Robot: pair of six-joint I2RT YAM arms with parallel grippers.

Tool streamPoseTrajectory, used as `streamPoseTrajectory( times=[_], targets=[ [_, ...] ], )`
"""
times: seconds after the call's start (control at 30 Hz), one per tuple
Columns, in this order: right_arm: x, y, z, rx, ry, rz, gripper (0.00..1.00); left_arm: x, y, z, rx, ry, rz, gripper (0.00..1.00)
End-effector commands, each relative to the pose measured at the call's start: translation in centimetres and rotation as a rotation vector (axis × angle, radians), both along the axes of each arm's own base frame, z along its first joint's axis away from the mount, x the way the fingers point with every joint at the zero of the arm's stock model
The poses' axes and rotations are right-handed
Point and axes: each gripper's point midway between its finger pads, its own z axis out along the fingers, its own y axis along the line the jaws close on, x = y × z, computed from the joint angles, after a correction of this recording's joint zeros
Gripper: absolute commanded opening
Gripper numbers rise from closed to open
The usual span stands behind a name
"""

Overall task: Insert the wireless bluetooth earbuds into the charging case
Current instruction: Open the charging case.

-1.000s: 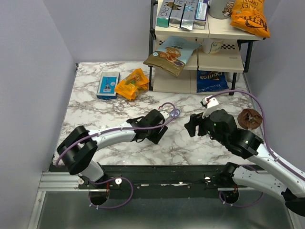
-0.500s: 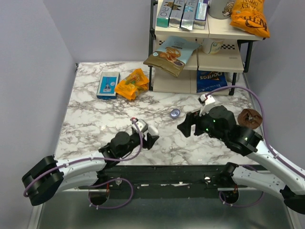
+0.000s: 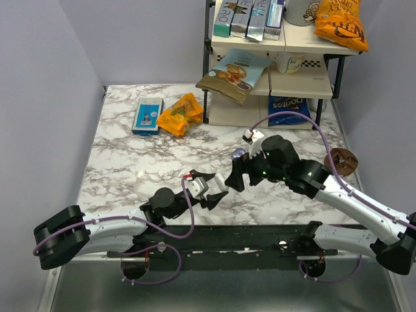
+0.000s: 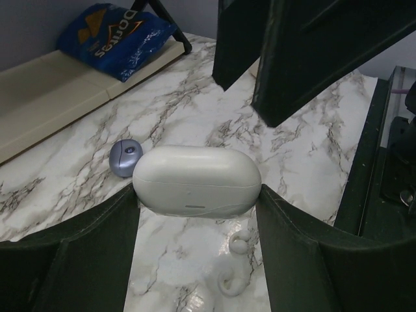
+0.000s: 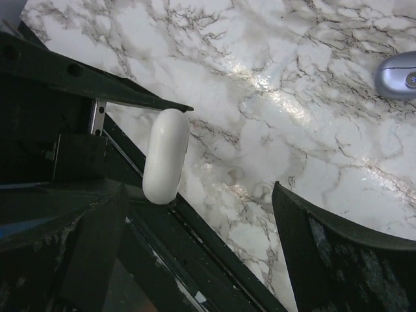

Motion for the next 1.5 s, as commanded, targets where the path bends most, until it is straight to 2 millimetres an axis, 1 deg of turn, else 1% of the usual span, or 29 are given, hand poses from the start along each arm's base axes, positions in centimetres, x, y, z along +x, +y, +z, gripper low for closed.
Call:
streamPoseTrajectory(
  times=[0.0, 0.1, 0.27, 0.37, 0.47, 0.63, 0.77, 0.97, 1.07, 1.33, 1.47],
  targets=[
    [0.0, 1.5, 2.2, 0.062, -0.039, 0.066, 1.0, -0.6, -1.0, 2.5, -0.019, -0.11, -0.025, 0.0],
    [0.1, 1.9, 2.0, 0.055, -0.028, 0.078, 1.0, -0.5, -1.1, 2.5, 0.001, -0.12, -0.02, 0.0],
    [0.0, 2.4, 1.0, 0.039, -0.001, 0.098, 0.99, -0.8, -1.1, 2.8, 0.0, -0.124, -0.022, 0.0],
    [0.0, 2.4, 0.4, 0.029, 0.009, 0.096, 0.99, -0.9, -1.1, 2.9, -0.002, -0.123, -0.025, 0.0],
    [0.3, 1.9, -0.1, 0.006, 0.011, 0.07, 0.99, -1.1, -1.0, 2.9, -0.005, -0.125, -0.028, 0.0],
    [1.0, 1.1, -0.2, -0.015, -0.012, 0.011, 0.99, -1.2, -0.8, 2.9, -0.008, -0.122, -0.024, 0.0],
    [1.3, 0.5, -0.7, -0.045, -0.01, -0.017, 0.99, -1.3, -0.7, 3.3, -0.023, -0.126, -0.022, 0.0],
    [1.5, 0.0, -0.3, -0.049, -0.027, -0.048, 0.99, -1.3, -0.6, 3.6, -0.032, -0.131, -0.015, 0.0],
    [1.6, -0.3, 0.0, -0.049, -0.036, -0.058, 0.99, -1.3, -0.5, 3.4, -0.027, -0.131, -0.012, 0.0],
    [1.8, -1.1, -0.5, -0.076, -0.039, -0.09, 0.99, -1.3, -0.2, 3.5, -0.037, -0.123, -0.001, 0.0],
    [2.3, -2.1, -0.8, -0.104, -0.048, -0.149, 0.99, -1.3, 0.0, 3.7, -0.046, -0.126, 0.004, 0.0]
  ],
)
